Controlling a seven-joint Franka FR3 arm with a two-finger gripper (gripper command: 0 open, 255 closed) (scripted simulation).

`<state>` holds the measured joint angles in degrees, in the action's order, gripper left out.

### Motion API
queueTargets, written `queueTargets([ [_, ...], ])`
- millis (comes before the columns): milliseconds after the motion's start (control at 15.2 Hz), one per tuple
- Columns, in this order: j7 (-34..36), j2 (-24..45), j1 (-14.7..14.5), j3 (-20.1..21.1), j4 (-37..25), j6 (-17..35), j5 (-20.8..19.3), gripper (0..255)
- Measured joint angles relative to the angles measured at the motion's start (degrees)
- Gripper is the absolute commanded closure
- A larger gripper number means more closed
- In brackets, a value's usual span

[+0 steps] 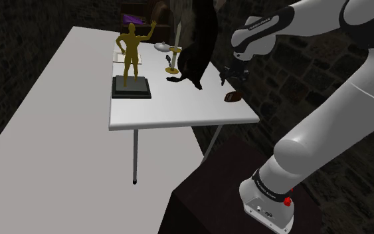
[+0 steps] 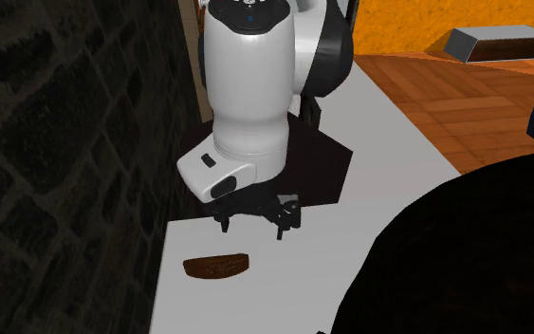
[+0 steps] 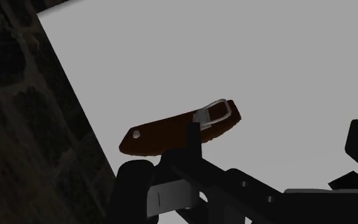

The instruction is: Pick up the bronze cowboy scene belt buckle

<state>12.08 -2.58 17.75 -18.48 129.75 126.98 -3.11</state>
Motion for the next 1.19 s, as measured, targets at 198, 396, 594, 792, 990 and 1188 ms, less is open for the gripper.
queueTargets([
  [198,-0.1,4.5,1.3,-1.4,-1.8,1.7,0.9,0],
  [396,-0.2,6.1,1.6,-1.6,-1.1,3.8,1.4,0],
  [594,-0.8,7.9,1.8,-1.6,-0.5,6.2,2.2,0],
  [792,-1.1,9.0,1.8,-1.5,0.1,7.8,2.7,255],
  [990,-1.2,9.1,1.9,-1.6,0.2,8.0,2.7,255],
  [1188,-1.2,9.1,1.9,-1.6,0.2,8.1,2.7,255],
])
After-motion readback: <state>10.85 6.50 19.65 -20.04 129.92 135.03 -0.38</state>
